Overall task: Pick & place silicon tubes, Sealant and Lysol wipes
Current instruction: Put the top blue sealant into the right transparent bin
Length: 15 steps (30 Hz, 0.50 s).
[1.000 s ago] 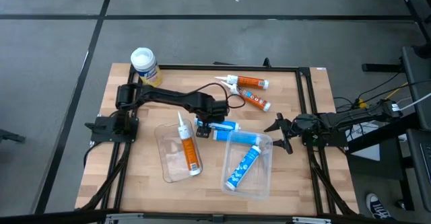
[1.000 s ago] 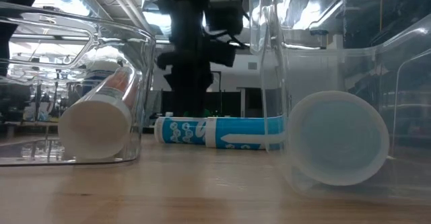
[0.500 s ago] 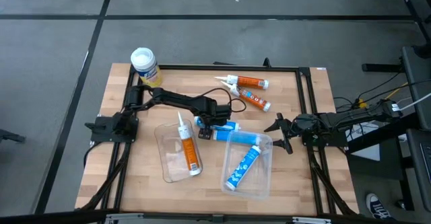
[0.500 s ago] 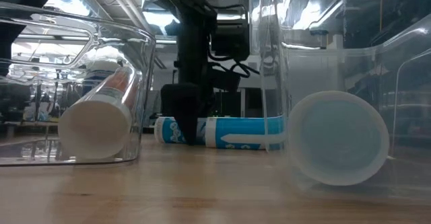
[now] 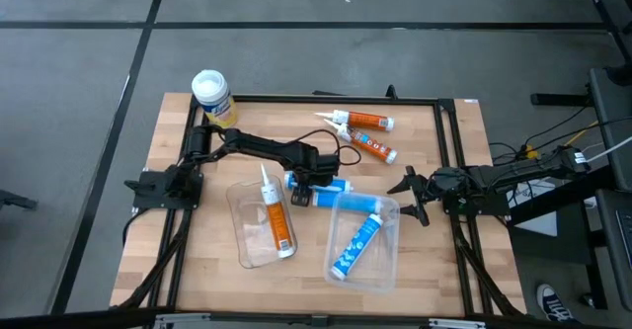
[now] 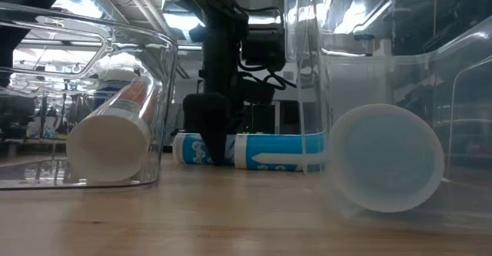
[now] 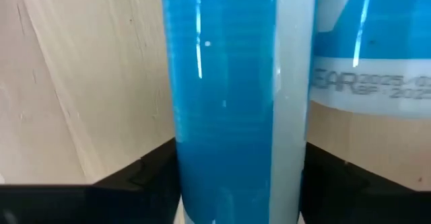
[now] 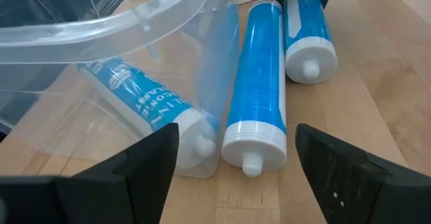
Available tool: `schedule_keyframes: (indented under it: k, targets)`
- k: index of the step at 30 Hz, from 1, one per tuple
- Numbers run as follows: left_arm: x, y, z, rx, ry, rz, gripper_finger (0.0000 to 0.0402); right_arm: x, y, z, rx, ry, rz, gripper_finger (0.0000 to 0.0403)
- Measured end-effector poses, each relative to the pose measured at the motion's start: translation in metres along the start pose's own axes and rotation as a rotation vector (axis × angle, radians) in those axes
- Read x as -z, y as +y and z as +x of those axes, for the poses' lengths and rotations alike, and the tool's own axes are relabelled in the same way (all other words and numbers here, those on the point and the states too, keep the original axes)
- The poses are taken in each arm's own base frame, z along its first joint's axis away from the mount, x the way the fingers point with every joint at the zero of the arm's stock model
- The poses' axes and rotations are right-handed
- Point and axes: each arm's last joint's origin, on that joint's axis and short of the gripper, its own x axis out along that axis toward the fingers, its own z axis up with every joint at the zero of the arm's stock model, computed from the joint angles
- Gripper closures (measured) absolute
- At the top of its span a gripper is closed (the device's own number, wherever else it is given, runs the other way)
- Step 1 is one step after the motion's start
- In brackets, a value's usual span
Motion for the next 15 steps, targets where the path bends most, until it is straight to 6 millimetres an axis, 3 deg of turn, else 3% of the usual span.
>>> schedule_keyframes:
  k: [2, 15]
  targets:
    - [0.0000, -0.0001, 0.0004, 0.008, -0.001, 0.001, 0.0193, 0.0000, 0.0000, 0.0000, 0.000, 0.000, 0.000, 0.0105]
    - [0.0007, 0.0083, -0.0021, 0.007, -0.023, -0.075, 0.0193, 0.0000, 0.0000, 0.0000, 0.000, 0.000, 0.000, 0.0105]
